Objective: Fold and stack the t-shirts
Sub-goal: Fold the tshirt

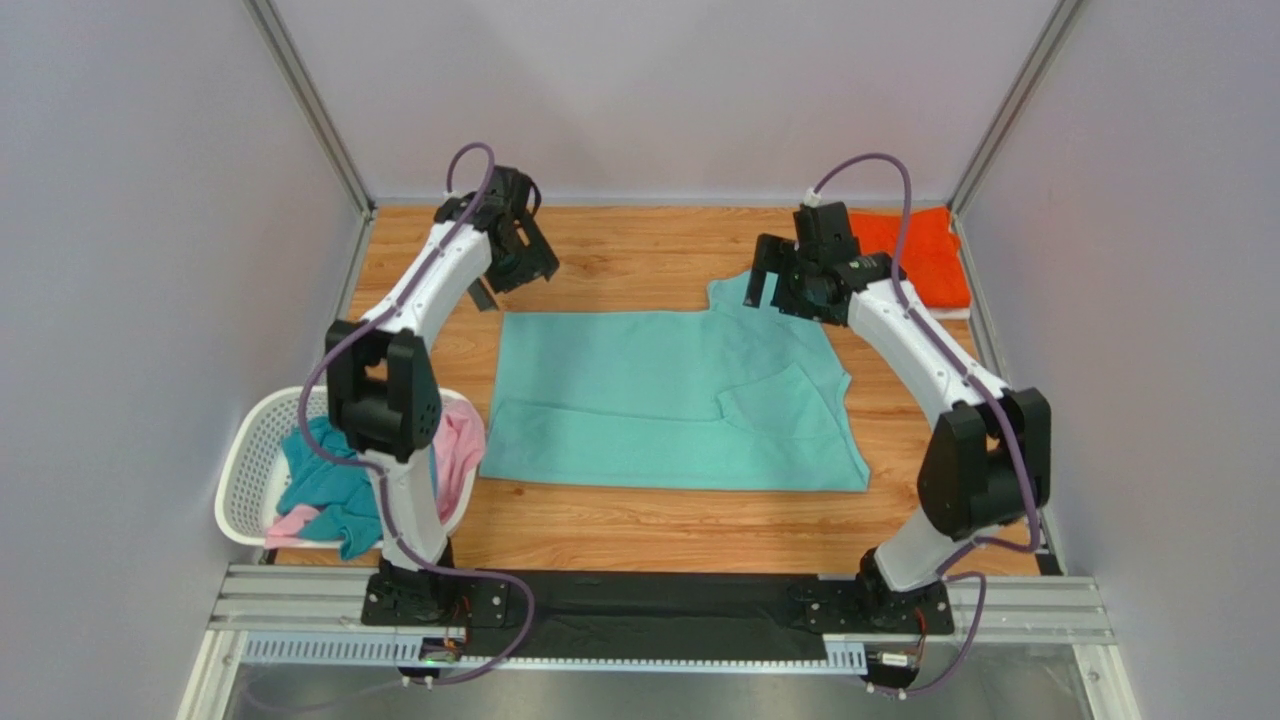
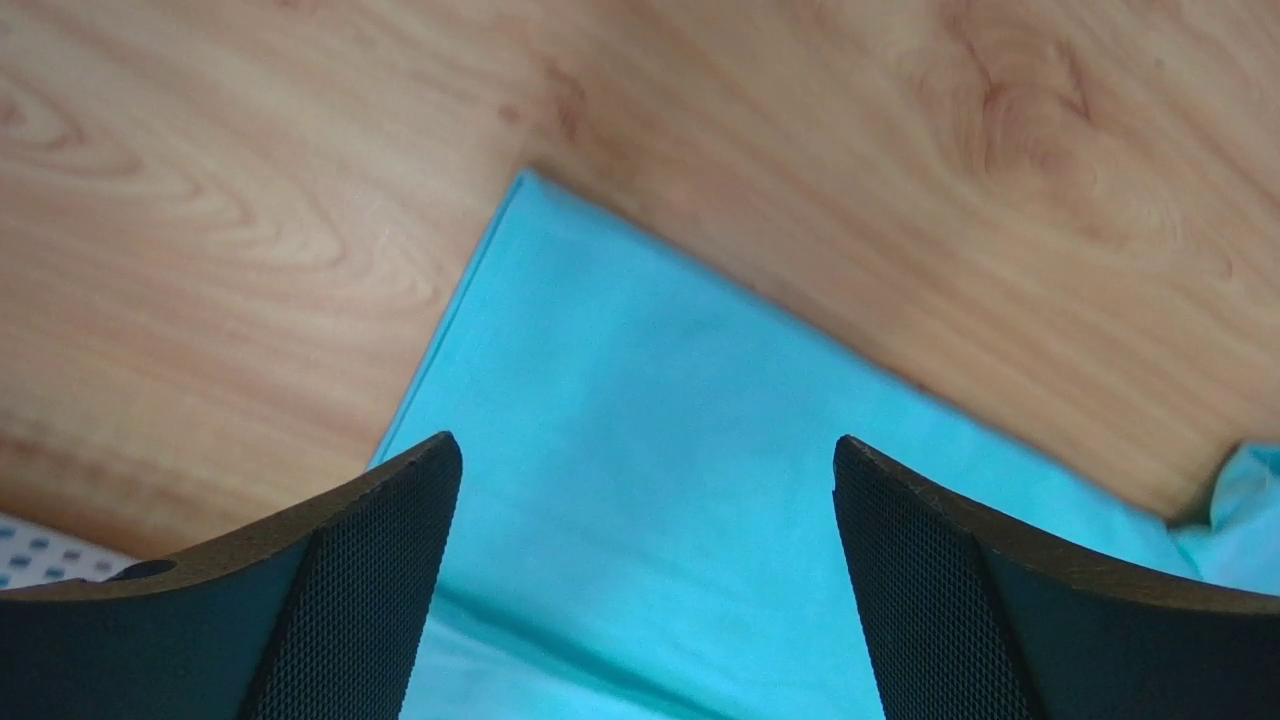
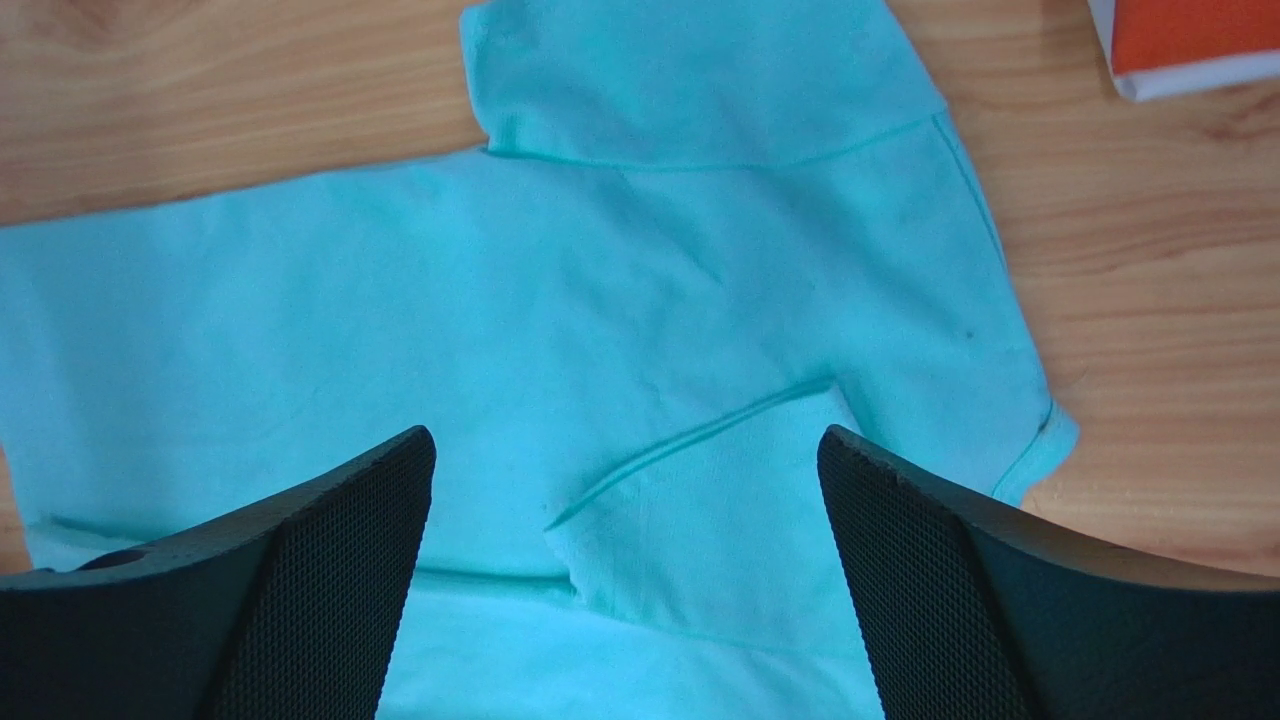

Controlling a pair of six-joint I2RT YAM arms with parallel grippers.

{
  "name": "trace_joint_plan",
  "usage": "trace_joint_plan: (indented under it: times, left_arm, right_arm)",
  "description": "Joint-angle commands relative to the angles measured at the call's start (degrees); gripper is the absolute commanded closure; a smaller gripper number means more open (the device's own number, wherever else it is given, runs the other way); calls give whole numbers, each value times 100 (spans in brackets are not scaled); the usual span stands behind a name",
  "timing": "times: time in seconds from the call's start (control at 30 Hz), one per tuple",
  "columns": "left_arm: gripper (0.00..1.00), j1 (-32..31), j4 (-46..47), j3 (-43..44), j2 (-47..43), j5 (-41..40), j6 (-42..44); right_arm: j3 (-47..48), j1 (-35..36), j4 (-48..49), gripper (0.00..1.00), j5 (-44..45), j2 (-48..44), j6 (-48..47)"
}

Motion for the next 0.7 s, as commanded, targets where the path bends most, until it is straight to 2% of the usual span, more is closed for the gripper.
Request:
trace_joint_plan:
  times: [0.0,0.07,0.17,0.37,0.53,0.57,0.63,0.67]
  left_arm:
    - [0,173,-821,1228,1102,-107,383]
    - [2,253,-1069,1939,1535,-142,383]
    - [7,454,-1070,2179,2002,-125,330]
    - [13,613,-859,1874,2293,68,269]
    - [30,631,-622,1942,2521,253,286]
    - [36,640,-639,1978,2591,297,286]
    - [38,640,-665,1943,2636,306,225]
    - [42,648,-657,1882,2645,323,225]
  right_arm:
    - [689,-183,218,0,23,531,-283]
    - [1076,-306,218,0,-12,997,-379]
    - [1542,-482,201,0,-126,1551,-476]
    - [2358,-702,166,0,-171,2482,-643]
    - [2799,-711,157,0,-127,3002,-775]
    - [2913,-720,165,0,-83,3133,-784]
    - [3045,-737,148,0,-21,3265,-775]
    - [3107,-746,139,0,-12,3318,-767]
